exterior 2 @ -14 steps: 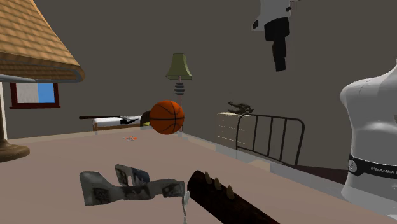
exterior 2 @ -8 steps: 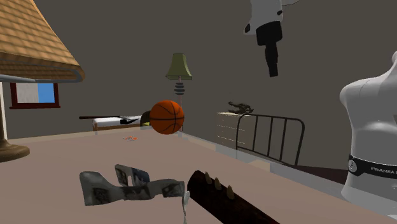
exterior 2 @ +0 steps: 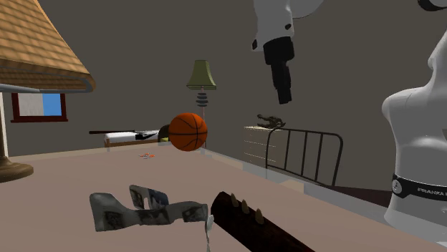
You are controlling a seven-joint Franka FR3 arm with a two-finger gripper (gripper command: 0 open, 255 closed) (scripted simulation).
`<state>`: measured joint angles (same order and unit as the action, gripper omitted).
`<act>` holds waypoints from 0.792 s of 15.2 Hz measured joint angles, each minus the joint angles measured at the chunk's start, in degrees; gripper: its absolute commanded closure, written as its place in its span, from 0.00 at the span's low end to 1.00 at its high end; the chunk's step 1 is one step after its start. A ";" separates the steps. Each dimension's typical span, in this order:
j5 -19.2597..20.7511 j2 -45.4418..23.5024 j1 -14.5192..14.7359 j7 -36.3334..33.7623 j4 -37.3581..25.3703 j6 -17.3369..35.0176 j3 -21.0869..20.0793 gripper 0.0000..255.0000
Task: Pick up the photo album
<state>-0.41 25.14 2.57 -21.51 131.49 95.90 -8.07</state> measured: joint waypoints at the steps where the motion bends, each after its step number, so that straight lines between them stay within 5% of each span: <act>1: -0.41 -1.64 0.25 -1.15 -0.35 1.18 -0.71 0.00; 12: -0.60 -24.71 2.52 -12.79 -14.46 9.16 -6.37 0.00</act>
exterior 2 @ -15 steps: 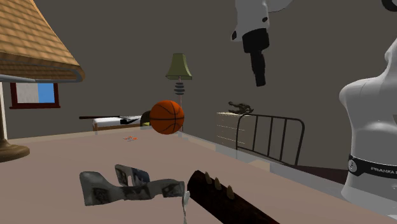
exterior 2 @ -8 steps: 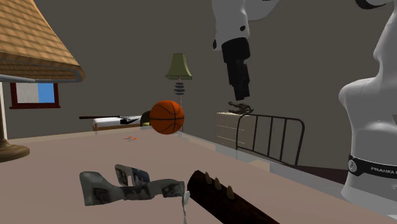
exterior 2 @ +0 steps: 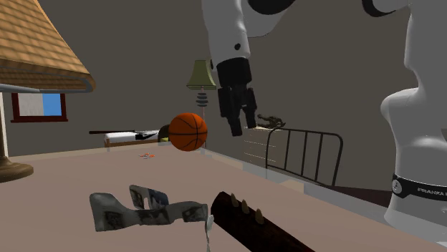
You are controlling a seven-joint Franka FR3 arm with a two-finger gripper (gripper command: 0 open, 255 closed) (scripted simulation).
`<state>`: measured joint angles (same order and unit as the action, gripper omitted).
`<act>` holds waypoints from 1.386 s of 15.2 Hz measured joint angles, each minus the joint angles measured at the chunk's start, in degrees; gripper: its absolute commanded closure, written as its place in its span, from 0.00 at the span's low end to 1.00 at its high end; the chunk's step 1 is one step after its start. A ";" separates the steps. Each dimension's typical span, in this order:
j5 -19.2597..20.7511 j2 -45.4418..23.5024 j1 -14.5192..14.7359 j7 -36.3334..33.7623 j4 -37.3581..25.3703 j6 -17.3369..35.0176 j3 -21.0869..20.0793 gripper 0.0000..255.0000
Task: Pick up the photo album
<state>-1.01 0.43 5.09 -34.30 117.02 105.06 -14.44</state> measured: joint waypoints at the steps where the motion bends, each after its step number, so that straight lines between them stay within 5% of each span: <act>1: 0.30 -2.36 0.27 -0.98 -1.69 0.57 -0.28 0.00; 8: 2.66 -17.91 2.97 -7.09 -15.25 1.85 -1.22 0.00; 15: 5.02 -35.59 7.08 -11.58 -35.34 -0.99 -0.59 0.00; 21: 5.55 -40.18 8.21 -12.46 -38.83 0.09 -0.26 0.00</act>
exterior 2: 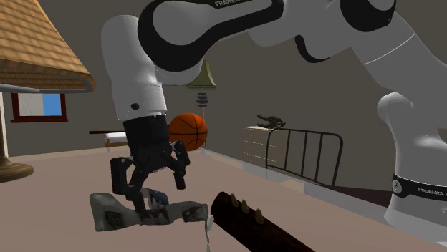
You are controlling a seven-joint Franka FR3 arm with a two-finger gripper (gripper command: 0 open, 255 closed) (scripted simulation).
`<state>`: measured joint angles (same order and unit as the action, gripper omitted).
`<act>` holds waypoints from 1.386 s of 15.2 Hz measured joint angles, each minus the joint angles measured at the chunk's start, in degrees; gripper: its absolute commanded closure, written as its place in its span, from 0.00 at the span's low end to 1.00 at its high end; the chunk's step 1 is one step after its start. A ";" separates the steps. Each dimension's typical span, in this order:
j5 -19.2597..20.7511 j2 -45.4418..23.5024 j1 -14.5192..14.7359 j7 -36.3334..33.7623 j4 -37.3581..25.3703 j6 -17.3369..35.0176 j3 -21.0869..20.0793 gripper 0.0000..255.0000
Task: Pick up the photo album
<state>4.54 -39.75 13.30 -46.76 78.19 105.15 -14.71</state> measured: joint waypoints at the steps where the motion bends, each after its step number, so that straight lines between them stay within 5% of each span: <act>1: 0.06 -0.36 0.01 0.00 0.27 0.61 0.05 0.00; 3: 0.20 -1.17 0.09 -0.01 0.50 1.63 0.16 0.00; 4: 0.21 -1.17 0.09 -0.04 0.74 1.88 0.16 1.00; 21: -0.15 0.71 0.00 -0.07 -0.66 -1.33 -0.11 1.00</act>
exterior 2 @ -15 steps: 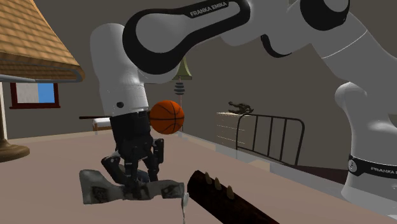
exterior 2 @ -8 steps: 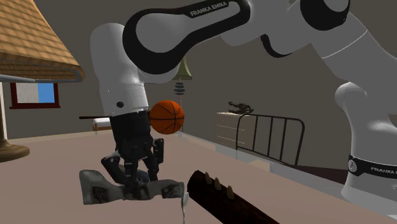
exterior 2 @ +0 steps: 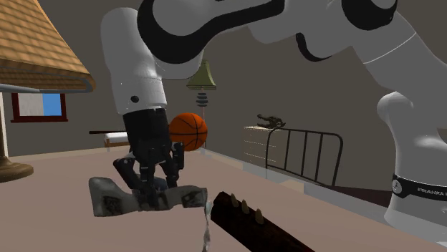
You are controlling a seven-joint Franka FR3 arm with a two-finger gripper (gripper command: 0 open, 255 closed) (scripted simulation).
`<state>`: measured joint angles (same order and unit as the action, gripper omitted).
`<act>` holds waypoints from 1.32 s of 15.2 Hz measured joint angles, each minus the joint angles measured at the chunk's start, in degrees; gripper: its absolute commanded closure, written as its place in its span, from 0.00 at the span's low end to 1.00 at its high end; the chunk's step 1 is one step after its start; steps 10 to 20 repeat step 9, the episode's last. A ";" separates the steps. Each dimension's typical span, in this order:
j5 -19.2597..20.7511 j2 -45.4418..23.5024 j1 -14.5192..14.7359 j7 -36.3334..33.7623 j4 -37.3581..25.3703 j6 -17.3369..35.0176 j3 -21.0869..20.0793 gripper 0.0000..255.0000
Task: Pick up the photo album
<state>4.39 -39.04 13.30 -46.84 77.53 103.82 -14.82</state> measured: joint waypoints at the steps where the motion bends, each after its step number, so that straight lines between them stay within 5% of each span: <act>1: -0.05 0.21 0.01 0.00 -0.41 -0.61 -0.04 1.00; 9: -0.41 1.94 0.05 -0.06 -3.48 -5.36 -0.31 1.00; 20: -0.41 1.94 0.05 -0.06 -3.48 -5.36 -0.31 1.00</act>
